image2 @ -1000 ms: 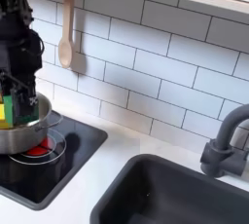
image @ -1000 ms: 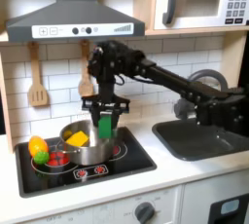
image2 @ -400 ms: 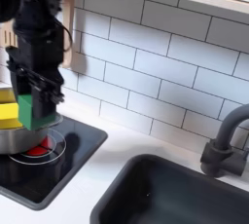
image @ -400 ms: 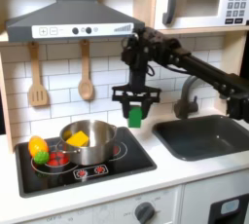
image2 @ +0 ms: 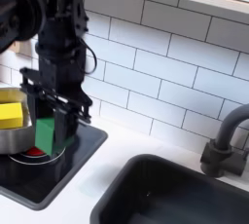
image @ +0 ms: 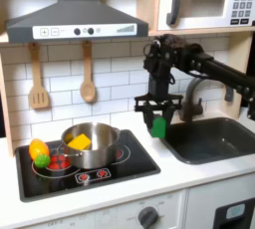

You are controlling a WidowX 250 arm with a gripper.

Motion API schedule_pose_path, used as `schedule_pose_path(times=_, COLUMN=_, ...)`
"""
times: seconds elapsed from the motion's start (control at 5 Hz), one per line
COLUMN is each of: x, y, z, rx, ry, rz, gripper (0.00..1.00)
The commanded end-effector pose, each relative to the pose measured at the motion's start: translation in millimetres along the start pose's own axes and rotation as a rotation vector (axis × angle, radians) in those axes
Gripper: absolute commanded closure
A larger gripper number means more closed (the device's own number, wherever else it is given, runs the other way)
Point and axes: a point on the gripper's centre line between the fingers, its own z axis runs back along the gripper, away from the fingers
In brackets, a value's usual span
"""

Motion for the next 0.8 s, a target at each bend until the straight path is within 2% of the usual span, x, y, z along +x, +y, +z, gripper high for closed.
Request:
schedule_pose_path(times=0.0, x=-12, y=-22.2, z=-22.9, rx=-0.010, ry=0.022, rz=0.123, gripper=1.00)
schedule_pose_path(times=0.2, x=-14, y=-21.0, z=-41.1, rx=0.010, ry=0.038, rz=0.153, gripper=1.00)
schedule_pose_path(times=0.4, x=-3, y=-21.9, z=-50.0, rx=0.000, ry=0.026, rz=0.153, gripper=1.00)
schedule_pose_path(times=0.6, x=7, y=-22.4, z=-51.3, rx=0.001, ry=0.008, rz=0.141, gripper=1.00)
